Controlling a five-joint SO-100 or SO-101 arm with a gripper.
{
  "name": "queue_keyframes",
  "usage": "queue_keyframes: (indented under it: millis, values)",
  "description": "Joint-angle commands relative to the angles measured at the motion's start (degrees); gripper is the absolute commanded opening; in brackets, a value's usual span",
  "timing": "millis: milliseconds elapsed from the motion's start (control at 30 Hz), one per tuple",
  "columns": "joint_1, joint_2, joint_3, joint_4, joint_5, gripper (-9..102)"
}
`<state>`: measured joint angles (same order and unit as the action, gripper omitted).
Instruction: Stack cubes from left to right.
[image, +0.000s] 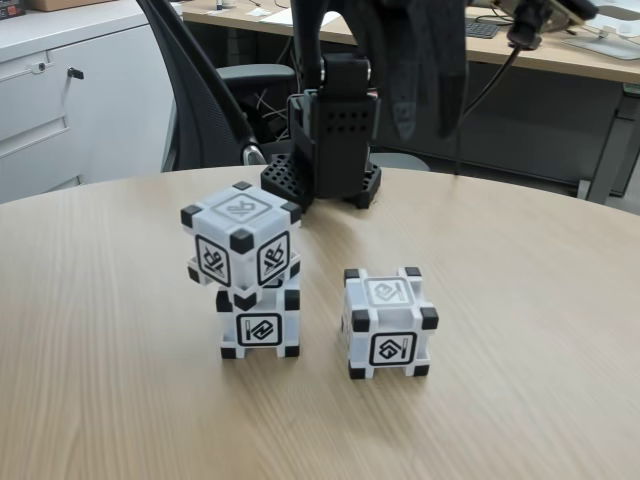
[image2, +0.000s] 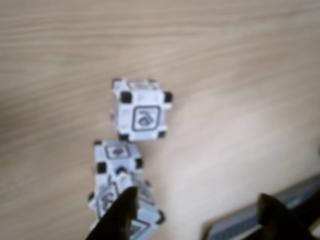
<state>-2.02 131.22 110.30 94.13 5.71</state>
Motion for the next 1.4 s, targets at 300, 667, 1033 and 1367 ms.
queue_keyframes:
  millis: [300, 667, 1033, 1367]
  values:
    - [0.9, -10.1, 3.4, -0.7, 1.1, 46]
    - [1.0, -23.7, 2.5, -0.7, 3.6, 48]
    - [1.1, -27.4, 2.5, -1.8, 6.7, 48]
    - [1.1, -27.5, 3.3, -9.4, 6.5, 48]
